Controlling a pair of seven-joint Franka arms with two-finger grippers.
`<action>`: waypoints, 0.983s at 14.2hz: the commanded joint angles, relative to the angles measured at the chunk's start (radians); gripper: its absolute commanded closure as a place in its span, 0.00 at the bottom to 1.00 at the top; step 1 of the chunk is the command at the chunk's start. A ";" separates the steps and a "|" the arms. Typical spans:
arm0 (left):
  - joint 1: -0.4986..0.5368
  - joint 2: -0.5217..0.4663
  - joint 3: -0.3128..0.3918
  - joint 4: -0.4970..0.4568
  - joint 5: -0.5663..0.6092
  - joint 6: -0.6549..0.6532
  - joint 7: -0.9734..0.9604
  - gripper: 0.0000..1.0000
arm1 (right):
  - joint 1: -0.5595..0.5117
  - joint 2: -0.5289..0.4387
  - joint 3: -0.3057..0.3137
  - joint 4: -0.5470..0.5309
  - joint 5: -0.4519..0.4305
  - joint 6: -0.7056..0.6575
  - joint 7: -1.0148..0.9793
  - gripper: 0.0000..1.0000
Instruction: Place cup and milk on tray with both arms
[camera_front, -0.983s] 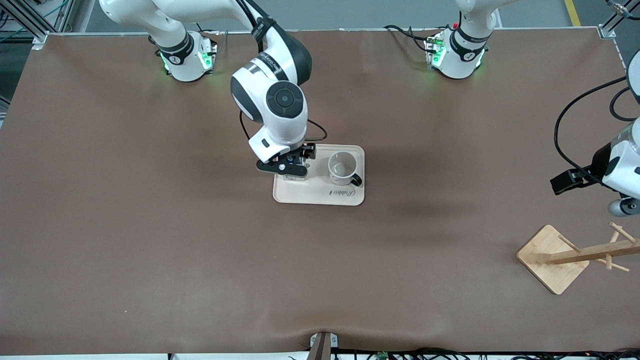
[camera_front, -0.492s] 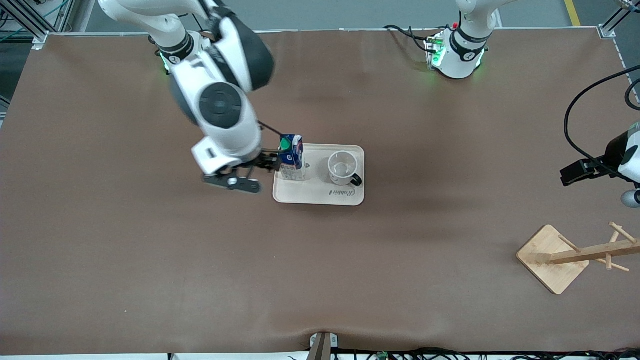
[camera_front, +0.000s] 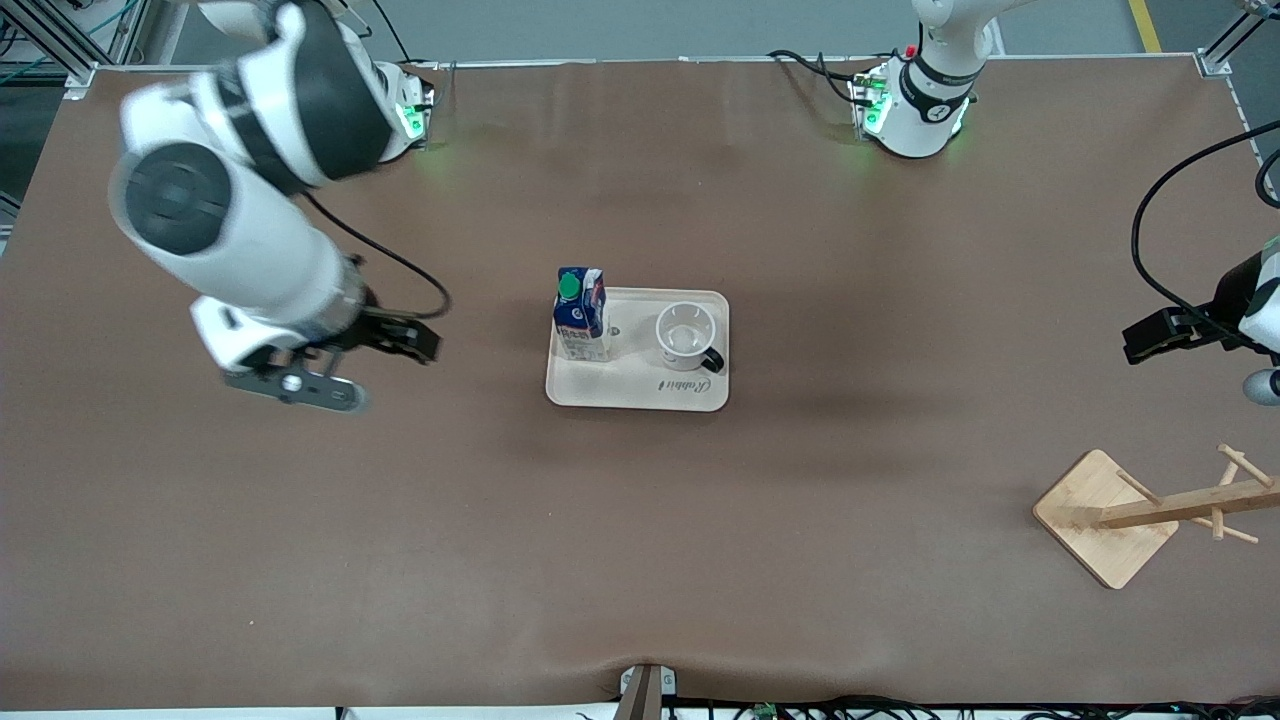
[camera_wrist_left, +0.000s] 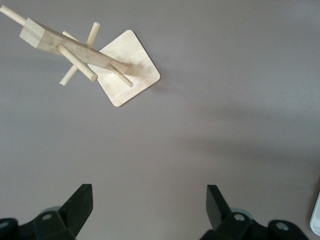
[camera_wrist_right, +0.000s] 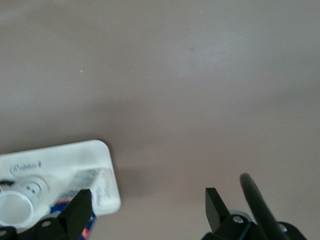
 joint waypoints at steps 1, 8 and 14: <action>0.021 -0.018 -0.007 -0.001 -0.025 -0.018 0.026 0.00 | -0.046 -0.120 0.013 -0.095 0.020 -0.014 -0.105 0.00; 0.021 -0.018 -0.011 -0.001 -0.025 -0.018 0.026 0.00 | -0.248 -0.369 0.013 -0.318 0.060 0.013 -0.324 0.00; 0.021 -0.018 -0.013 -0.003 -0.025 -0.016 0.028 0.00 | -0.329 -0.469 0.010 -0.439 0.060 0.013 -0.520 0.00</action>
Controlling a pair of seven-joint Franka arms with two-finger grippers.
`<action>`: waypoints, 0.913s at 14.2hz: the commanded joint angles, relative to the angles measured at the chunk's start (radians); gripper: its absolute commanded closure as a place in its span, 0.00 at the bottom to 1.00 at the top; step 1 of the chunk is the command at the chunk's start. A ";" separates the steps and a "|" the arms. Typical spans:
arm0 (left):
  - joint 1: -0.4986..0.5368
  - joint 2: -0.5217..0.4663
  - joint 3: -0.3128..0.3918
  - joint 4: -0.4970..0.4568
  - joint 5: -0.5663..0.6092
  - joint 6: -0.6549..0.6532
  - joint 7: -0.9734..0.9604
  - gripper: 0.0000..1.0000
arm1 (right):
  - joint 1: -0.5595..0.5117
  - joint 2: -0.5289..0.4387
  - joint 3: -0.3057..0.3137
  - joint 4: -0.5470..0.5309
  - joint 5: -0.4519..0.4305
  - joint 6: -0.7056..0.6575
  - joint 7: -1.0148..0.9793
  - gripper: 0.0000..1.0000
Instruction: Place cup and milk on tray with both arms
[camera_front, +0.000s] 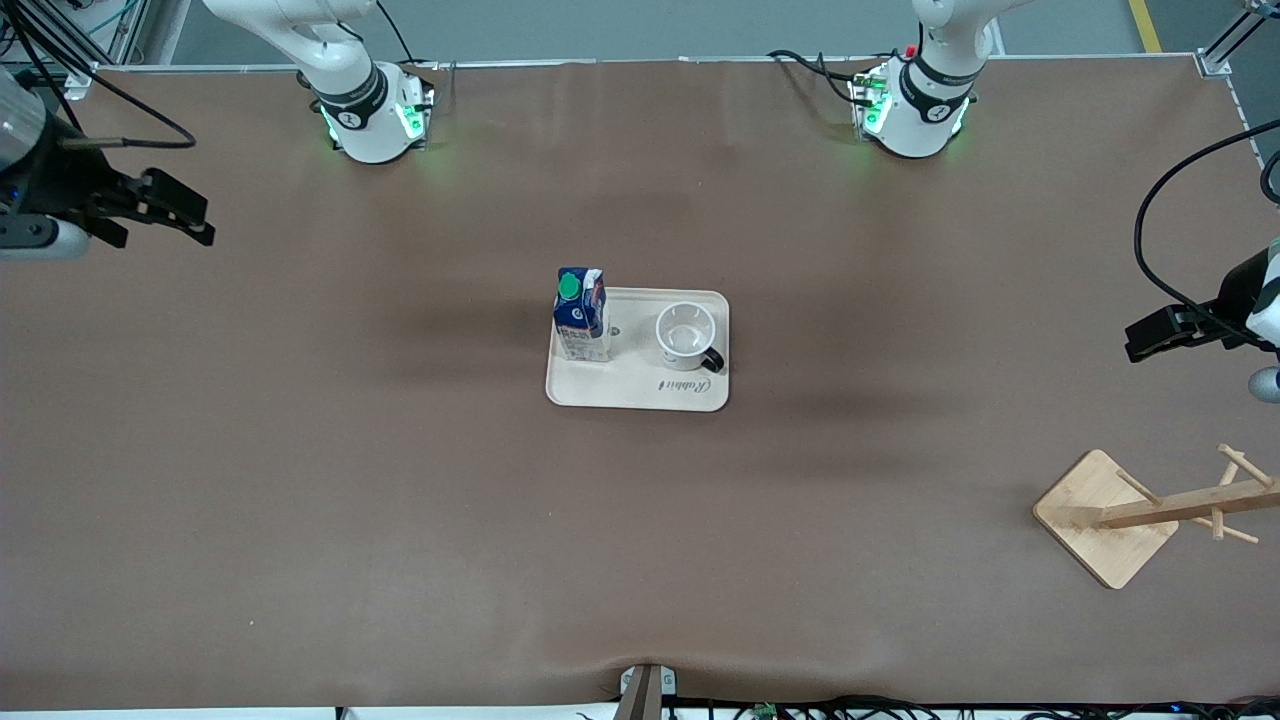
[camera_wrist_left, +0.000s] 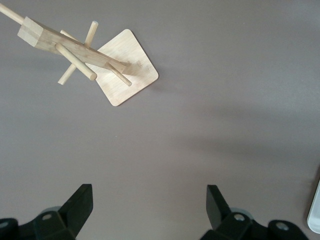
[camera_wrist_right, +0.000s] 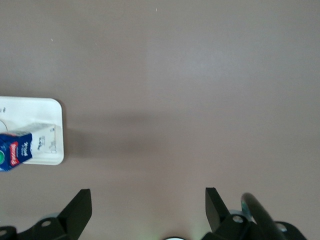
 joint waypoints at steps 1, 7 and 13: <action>0.013 -0.018 -0.008 -0.003 -0.017 -0.017 0.020 0.00 | -0.046 -0.040 0.007 -0.070 0.018 0.023 -0.069 0.00; 0.011 -0.062 -0.007 -0.003 -0.021 -0.017 0.018 0.00 | -0.086 -0.023 0.004 -0.026 0.031 0.014 -0.155 0.00; -0.027 -0.120 0.034 -0.010 -0.030 -0.060 0.022 0.00 | -0.022 0.000 0.014 0.035 -0.018 0.014 -0.149 0.00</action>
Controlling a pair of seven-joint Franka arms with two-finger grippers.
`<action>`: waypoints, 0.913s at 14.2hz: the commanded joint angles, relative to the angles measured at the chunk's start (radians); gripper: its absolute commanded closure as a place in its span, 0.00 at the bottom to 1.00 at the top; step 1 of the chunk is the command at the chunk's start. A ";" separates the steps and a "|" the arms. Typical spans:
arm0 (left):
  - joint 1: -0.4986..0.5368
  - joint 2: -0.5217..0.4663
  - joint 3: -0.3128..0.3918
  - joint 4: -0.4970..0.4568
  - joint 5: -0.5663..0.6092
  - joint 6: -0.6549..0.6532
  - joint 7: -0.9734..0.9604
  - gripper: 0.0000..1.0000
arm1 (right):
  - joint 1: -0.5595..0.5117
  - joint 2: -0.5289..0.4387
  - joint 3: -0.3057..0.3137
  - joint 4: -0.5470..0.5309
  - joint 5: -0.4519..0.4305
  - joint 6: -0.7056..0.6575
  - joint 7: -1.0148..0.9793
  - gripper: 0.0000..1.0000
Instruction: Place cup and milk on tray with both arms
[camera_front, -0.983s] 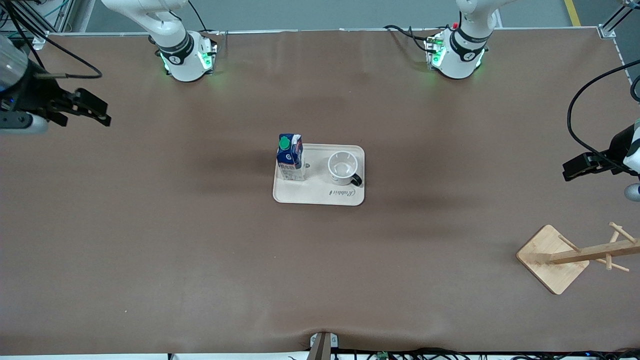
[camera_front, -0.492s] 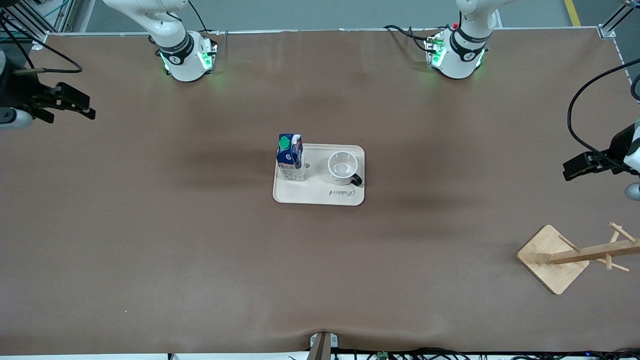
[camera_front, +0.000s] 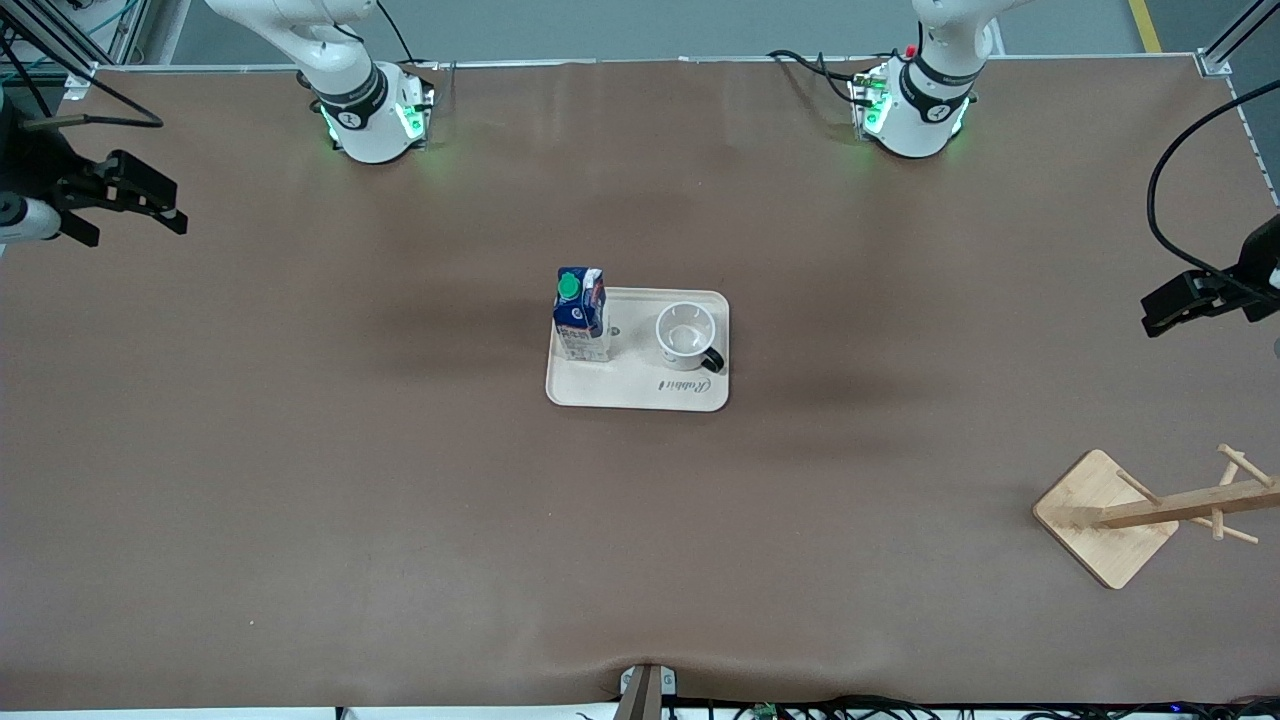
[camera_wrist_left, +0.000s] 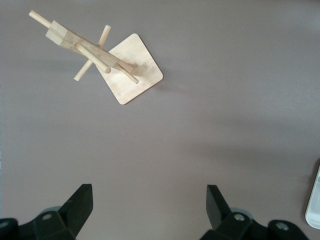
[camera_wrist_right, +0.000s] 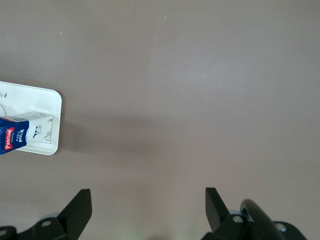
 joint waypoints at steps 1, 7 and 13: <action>-0.081 -0.058 0.097 -0.020 -0.026 -0.021 0.023 0.00 | 0.013 0.018 0.000 0.037 -0.026 -0.004 -0.007 0.00; -0.314 -0.150 0.392 -0.104 -0.156 -0.045 0.110 0.00 | 0.015 0.033 0.000 0.055 -0.034 -0.013 -0.007 0.00; -0.345 -0.226 0.421 -0.173 -0.163 -0.041 0.112 0.00 | 0.027 0.032 0.000 0.055 -0.034 -0.044 -0.007 0.00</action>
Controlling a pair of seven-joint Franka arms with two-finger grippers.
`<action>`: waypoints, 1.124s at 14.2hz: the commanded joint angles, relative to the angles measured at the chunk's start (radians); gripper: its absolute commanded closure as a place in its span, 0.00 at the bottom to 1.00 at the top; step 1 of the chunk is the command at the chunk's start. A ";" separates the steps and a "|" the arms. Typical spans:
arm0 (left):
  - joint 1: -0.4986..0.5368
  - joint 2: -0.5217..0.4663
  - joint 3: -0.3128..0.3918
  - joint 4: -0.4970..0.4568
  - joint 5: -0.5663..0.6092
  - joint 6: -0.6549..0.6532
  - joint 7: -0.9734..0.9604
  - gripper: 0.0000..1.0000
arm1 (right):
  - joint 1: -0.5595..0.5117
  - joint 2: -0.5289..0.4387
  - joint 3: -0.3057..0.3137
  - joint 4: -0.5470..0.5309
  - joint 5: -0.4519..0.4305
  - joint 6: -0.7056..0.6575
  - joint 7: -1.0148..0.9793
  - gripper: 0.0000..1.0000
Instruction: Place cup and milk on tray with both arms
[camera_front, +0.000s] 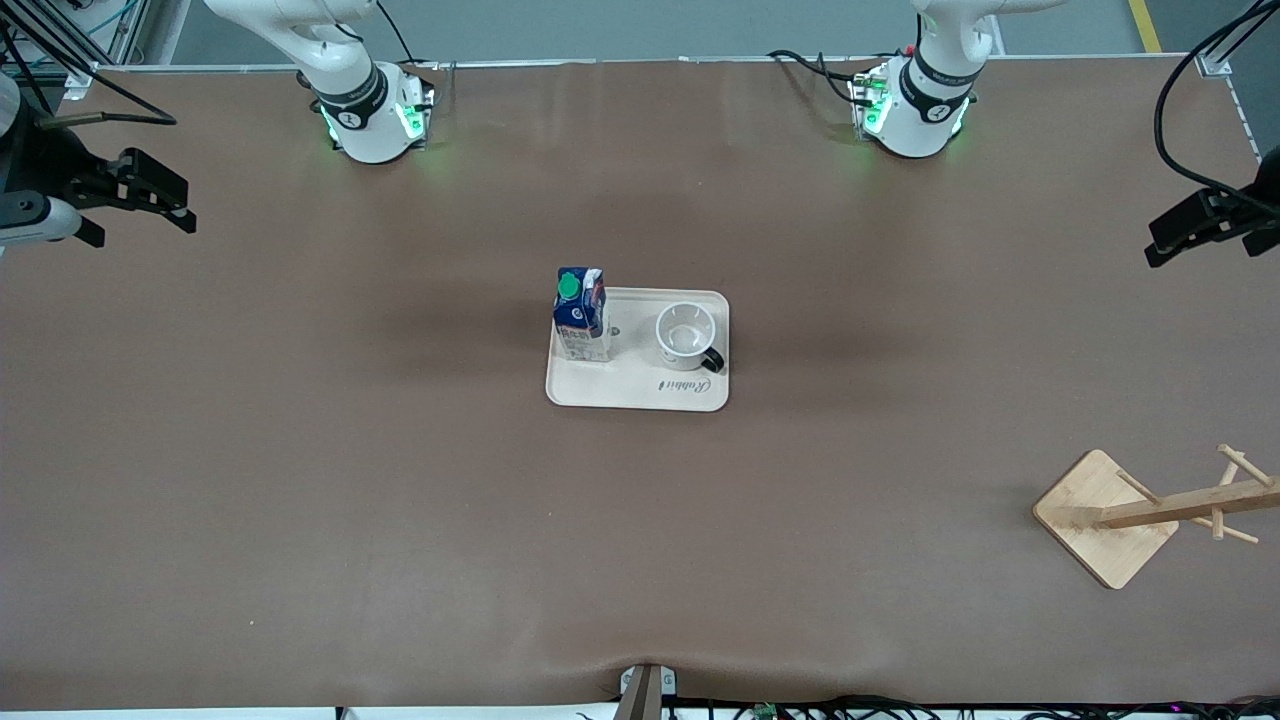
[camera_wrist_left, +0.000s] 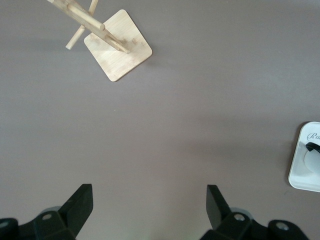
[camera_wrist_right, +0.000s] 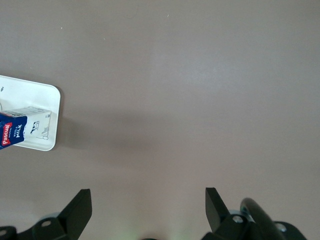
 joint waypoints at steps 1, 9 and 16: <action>-0.009 -0.048 0.009 -0.041 -0.015 0.003 0.010 0.00 | 0.008 0.011 -0.002 0.026 -0.013 -0.021 -0.008 0.00; -0.006 -0.060 -0.068 -0.036 -0.051 -0.034 0.010 0.00 | 0.003 0.011 -0.003 0.024 -0.011 -0.021 -0.006 0.00; -0.001 -0.052 -0.059 0.019 -0.049 -0.102 0.020 0.00 | 0.000 0.008 -0.005 0.024 -0.013 -0.084 0.142 0.00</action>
